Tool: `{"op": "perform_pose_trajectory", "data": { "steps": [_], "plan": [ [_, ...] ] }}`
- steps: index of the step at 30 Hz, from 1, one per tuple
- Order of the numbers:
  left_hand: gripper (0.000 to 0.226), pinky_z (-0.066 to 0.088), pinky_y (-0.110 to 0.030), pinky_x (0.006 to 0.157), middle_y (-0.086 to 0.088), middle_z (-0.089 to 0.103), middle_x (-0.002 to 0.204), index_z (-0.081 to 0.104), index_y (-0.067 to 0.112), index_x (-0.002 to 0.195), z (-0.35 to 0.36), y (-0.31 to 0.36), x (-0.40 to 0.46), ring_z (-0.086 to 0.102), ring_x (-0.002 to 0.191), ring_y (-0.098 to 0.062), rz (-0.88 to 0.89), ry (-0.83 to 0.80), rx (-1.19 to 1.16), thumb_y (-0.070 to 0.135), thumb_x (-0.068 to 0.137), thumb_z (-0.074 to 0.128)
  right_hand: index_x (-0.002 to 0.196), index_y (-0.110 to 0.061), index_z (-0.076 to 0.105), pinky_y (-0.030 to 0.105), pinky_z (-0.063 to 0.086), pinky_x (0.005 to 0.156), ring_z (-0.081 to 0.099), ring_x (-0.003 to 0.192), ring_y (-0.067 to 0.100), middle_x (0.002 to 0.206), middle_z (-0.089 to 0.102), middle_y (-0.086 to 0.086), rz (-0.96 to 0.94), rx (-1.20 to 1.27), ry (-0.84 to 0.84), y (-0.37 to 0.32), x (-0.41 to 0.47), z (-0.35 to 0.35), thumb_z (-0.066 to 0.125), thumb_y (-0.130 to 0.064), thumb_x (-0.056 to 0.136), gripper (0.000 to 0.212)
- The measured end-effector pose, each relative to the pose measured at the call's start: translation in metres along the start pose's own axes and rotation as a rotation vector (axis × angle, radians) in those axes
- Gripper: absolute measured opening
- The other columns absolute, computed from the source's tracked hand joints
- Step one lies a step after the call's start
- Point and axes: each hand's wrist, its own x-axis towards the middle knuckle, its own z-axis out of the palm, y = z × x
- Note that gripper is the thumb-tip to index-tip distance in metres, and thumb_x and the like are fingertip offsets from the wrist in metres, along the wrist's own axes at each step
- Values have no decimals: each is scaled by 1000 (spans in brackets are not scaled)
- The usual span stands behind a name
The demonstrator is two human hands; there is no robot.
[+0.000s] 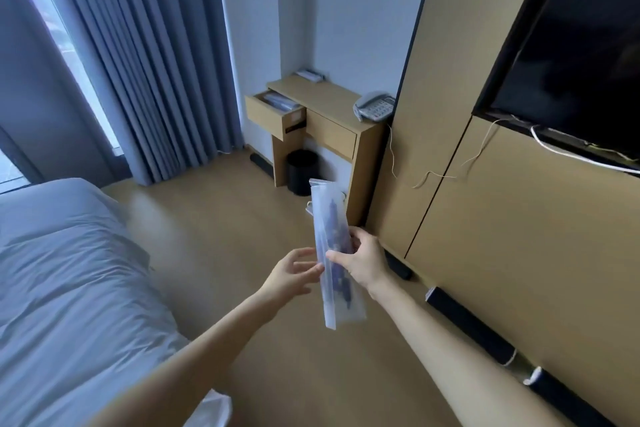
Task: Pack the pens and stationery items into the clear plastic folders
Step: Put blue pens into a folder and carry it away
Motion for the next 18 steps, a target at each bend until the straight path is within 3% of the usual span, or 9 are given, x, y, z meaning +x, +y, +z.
{"op": "perform_pose_trajectory", "data": {
  "steps": [6,9,11,14,18],
  "plan": [
    [31,53,-33,89,-4,70,104,56,18,123,-25,42,77,67,90,-17,59,146,-91,20,93,61,106,-16,62,16,51,74,62,84,5,92,65,-11,-71,-90,-71,3,89,7,79,-15,73,37],
    [36,54,-36,91,-10,70,109,56,13,125,-54,56,121,67,96,-24,73,158,-90,19,91,63,107,-12,65,26,55,79,66,89,12,98,70,-4,-57,-86,-110,10,133,18,81,-18,71,40],
    [36,54,-37,91,-13,70,110,57,11,124,-77,68,152,67,101,-27,97,143,-82,18,90,64,108,-14,65,28,56,81,66,90,11,99,70,-4,-34,-59,-167,11,166,24,82,-17,71,40],
    [36,55,-34,89,-11,71,108,60,12,121,-114,87,203,67,103,-26,160,63,-32,22,87,69,108,-15,64,20,54,76,67,88,9,96,71,-5,-4,20,-290,3,219,35,83,-16,71,41],
    [58,52,-41,93,-9,69,114,58,16,122,-164,120,269,64,108,-27,208,-16,-28,39,71,75,108,-18,64,17,53,76,66,89,6,96,71,-6,3,32,-362,-19,297,53,84,-16,71,42]
  ]
}}
